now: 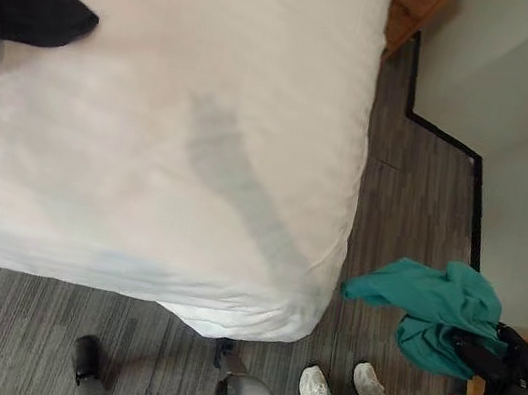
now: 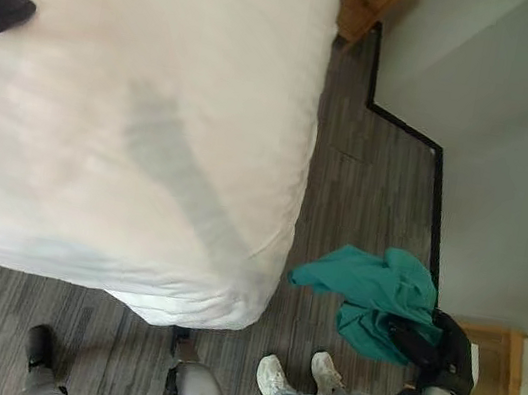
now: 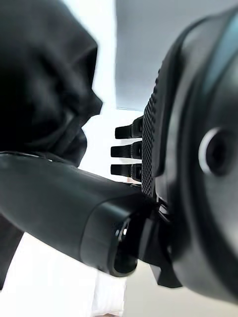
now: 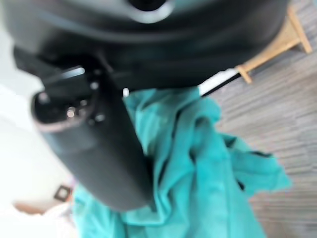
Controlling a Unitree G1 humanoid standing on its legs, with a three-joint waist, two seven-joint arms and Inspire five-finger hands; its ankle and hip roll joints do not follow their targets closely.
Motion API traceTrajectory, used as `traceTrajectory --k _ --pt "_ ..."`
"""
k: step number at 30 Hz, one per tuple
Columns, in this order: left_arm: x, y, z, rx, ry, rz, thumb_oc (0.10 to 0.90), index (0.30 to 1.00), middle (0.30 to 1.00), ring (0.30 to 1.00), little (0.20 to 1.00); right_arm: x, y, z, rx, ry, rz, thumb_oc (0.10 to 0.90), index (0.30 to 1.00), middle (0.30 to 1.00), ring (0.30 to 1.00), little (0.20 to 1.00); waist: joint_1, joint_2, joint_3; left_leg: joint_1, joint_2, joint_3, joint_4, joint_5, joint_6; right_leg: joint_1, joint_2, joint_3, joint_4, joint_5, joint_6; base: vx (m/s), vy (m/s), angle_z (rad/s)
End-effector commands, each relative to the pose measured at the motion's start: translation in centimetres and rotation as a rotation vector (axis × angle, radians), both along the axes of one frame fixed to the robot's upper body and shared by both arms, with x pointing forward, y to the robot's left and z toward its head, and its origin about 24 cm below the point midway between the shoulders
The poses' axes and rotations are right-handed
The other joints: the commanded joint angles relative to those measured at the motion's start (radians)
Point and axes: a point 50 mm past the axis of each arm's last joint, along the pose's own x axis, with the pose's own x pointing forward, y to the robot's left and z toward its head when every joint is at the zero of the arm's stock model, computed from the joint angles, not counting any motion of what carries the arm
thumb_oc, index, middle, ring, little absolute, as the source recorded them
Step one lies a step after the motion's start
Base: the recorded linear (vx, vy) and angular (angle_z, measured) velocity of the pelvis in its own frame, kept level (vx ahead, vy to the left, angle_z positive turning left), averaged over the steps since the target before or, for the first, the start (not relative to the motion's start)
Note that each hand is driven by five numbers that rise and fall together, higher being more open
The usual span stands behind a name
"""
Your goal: Pick up bed clothes into laundry basket.
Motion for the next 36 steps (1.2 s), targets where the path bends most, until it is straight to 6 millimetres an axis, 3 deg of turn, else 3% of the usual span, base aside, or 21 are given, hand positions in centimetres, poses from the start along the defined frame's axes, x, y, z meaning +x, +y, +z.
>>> traceTrajectory --k 1,6,10,11,12,14,15,16,18,20,21,23,24,26,29,30,31,33,36 --pt "-5.5 0.4 8.3 0.090 -0.340 0.060 0.800 0.900 0.900 0.900 0.900 1.0 -2.4 6.3 -0.149 -0.275 -0.054 0.400 0.300 0.300 0.300 0.300 -0.015 0.036 -0.016 -0.003 -0.107 0.059 0.018 -0.048 0.101 0.104 0.023 -0.002 0.003 -0.042 0.079 0.04 -0.005 0.04" --pt "-6.0 -0.3 9.6 0.139 -0.345 0.064 0.800 0.900 0.900 0.900 0.900 1.1 -2.2 6.7 -0.170 -0.274 -0.016 0.400 0.300 0.300 0.300 0.300 -0.014 0.035 -0.001 -0.038 -0.105 0.044 0.037 -0.047 0.098 0.089 0.024 -0.021 0.006 -0.045 0.076 -0.01 -0.034 0.14" --pt "-4.9 -1.7 9.7 0.160 -0.335 0.011 0.800 0.900 0.900 0.900 0.900 1.6 -1.8 6.7 -0.169 -0.271 0.012 0.400 0.300 0.300 0.300 0.300 -0.009 0.020 0.021 -0.085 -0.100 0.021 0.068 -0.047 0.097 0.072 0.028 -0.036 0.005 -0.039 0.072 -0.03 -0.072 0.14" --pt "-4.0 -2.0 9.0 0.150 -0.300 0.001 0.800 0.900 0.900 0.900 0.900 2.0 -1.5 6.8 -0.172 -0.271 0.026 0.400 0.300 0.300 0.300 0.300 -0.009 0.013 0.028 -0.099 -0.098 0.014 0.076 -0.046 0.096 0.066 0.029 -0.039 0.006 -0.037 0.071 -0.06 -0.039 0.20" --pt "-2.3 -2.5 7.7 0.106 -0.261 -0.022 0.800 0.900 0.900 0.900 0.900 4.7 -0.4 6.8 -0.248 -0.235 0.056 0.400 0.300 0.300 0.300 0.300 0.003 0.012 0.048 -0.123 -0.092 0.006 0.096 -0.047 0.097 0.053 0.032 -0.041 0.009 -0.042 0.064 -0.06 -0.039 0.24" --pt "-2.1 -1.9 7.1 0.055 -0.250 -0.005 0.800 0.900 0.900 0.900 0.900 5.6 0.3 6.8 -0.250 -0.226 0.077 0.400 0.300 0.300 0.300 0.300 0.000 0.010 0.058 -0.131 -0.087 0.004 0.103 -0.048 0.098 0.048 0.036 -0.041 0.012 -0.046 0.062 -0.06 -0.034 0.18" --pt "-1.9 -0.7 6.1 -0.045 -0.219 0.056 0.800 0.900 0.900 0.900 0.900 5.7 -0.3 6.8 -0.248 -0.220 0.023 0.400 0.300 0.300 0.300 0.300 -0.012 -0.007 0.077 -0.155 -0.076 0.005 0.121 -0.049 0.096 0.030 0.041 -0.037 0.014 -0.038 0.060 -0.07 -0.047 0.07" --pt "-1.9 -0.7 6.1 -0.044 -0.219 0.055 0.800 0.900 0.900 0.900 0.900 5.7 -0.3 6.8 -0.248 -0.221 0.023 0.400 0.300 0.300 0.300 0.300 -0.012 -0.007 0.077 -0.157 -0.075 0.005 0.122 -0.049 0.096 0.029 0.042 -0.037 0.015 -0.038 0.060 -0.08 -0.061 0.04" --pt "-1.6 0.1 4.7 -0.114 -0.187 0.085 0.800 0.900 0.900 0.900 0.900 5.9 0.4 6.4 -0.238 -0.223 0.024 0.400 0.300 0.300 0.300 0.300 -0.039 -0.040 0.086 -0.207 -0.059 0.002 0.156 -0.054 0.094 -0.002 0.052 -0.028 0.016 -0.024 0.056 -0.07 -0.059 -0.01" --pt "-1.3 0.2 4.1 -0.134 -0.177 0.075 0.800 0.900 0.900 0.900 0.900 5.7 0.8 6.3 -0.233 -0.233 0.019 0.400 0.300 0.300 0.300 0.300 -0.051 -0.052 0.084 -0.233 -0.050 -0.004 0.183 -0.063 0.096 -0.019 0.057 -0.019 0.021 -0.017 0.055 0.00 -0.040 -0.01" --pt "-1.3 0.2 4.1 -0.134 -0.176 0.075 0.800 0.900 0.900 0.900 0.900 5.7 0.8 6.3 -0.234 -0.231 0.019 0.400 0.300 0.300 0.300 0.300 -0.050 -0.043 0.077 -0.223 -0.045 -0.014 0.181 -0.096 0.089 -0.007 0.064 -0.016 0.015 -0.031 0.061 0.06 -0.016 -0.02" --pt "-0.8 0.3 3.0 -0.147 -0.153 0.072 0.800 0.900 0.900 0.900 0.900 5.5 1.4 6.2 -0.232 -0.245 0.033 0.400 0.300 0.300 0.300 0.300 -0.055 -0.061 0.082 -0.236 -0.046 -0.001 0.196 -0.076 0.097 -0.021 0.064 -0.008 0.020 -0.022 0.053 -0.01 -0.001 -0.05" --pt "-0.6 0.1 2.9 -0.148 -0.149 0.066 0.800 0.900 0.900 0.900 0.900 5.5 1.7 6.2 -0.230 -0.247 0.043 0.400 0.300 0.300 0.300 0.300 -0.054 -0.056 0.077 -0.223 -0.041 -0.009 0.190 -0.107 0.091 -0.009 0.071 -0.005 0.014 -0.038 0.057 0.00 -0.002 -0.04" --pt "0.2 -0.5 2.3 -0.168 -0.133 0.028 0.800 0.900 0.900 0.900 0.900 5.1 2.2 5.7 -0.224 -0.239 0.059 0.400 0.300 0.300 0.300 0.300 -0.050 -0.063 0.083 -0.231 -0.047 -0.003 0.189 -0.078 0.098 -0.019 0.065 -0.009 0.020 -0.029 0.048 -0.05 -0.014 -0.01" --pt "1.5 -2.0 1.8 -0.291 -0.151 -0.108 0.800 0.900 0.900 0.900 0.900 5.7 2.8 5.7 -0.229 -0.224 0.091 0.400 0.300 0.300 0.300 0.300 -0.034 -0.045 0.081 -0.207 -0.054 -0.009 0.164 -0.072 0.097 -0.005 0.061 -0.022 0.019 -0.058 0.042 -0.03 -0.007 0.00" --pt "1.7 -2.3 1.8 -0.342 -0.167 -0.150 0.525 0.488 0.488 0.488 0.488 5.9 2.9 5.6 -0.229 -0.216 0.102 0.400 0.300 0.300 0.300 0.300 -0.030 -0.039 0.080 -0.200 -0.056 -0.010 0.161 -0.071 0.096 0.000 0.060 -0.023 0.021 -0.060 0.041 0.00 0.000 0.00" --pt "1.9 -2.6 1.8 -0.413 -0.194 -0.205 0.400 0.300 0.300 0.300 0.300 6.2 3.2 5.4 -0.221 -0.207 0.114 0.400 0.300 0.300 0.300 0.300 -0.028 -0.035 0.077 -0.192 -0.057 -0.012 0.159 -0.070 0.095 0.004 0.061 -0.024 0.022 -0.062 0.040 0.00 0.000 0.00" --pt "2.7 -3.8 1.6 -0.570 -0.266 -0.360 0.400 0.300 0.300 0.300 0.300 6.7 4.0 5.0 -0.206 -0.192 0.148 0.400 0.300 0.300 0.300 0.300 -0.019 -0.018 0.073 -0.166 -0.060 -0.014 0.148 -0.070 0.094 0.019 0.061 -0.026 0.026 -0.075 0.036 0.02 0.001 -0.04" --pt "4.6 -6.7 -0.6 -0.794 -0.298 -0.618 0.400 0.300 0.300 0.300 0.300 7.4 4.4 4.8 -0.209 -0.175 0.165 0.400 0.300 0.300 0.300 0.300 0.003 0.015 0.069 -0.115 -0.071 -0.018 0.135 -0.074 0.095 0.051 0.057 -0.032 0.043 -0.106 0.027 0.03 0.021 -0.01"
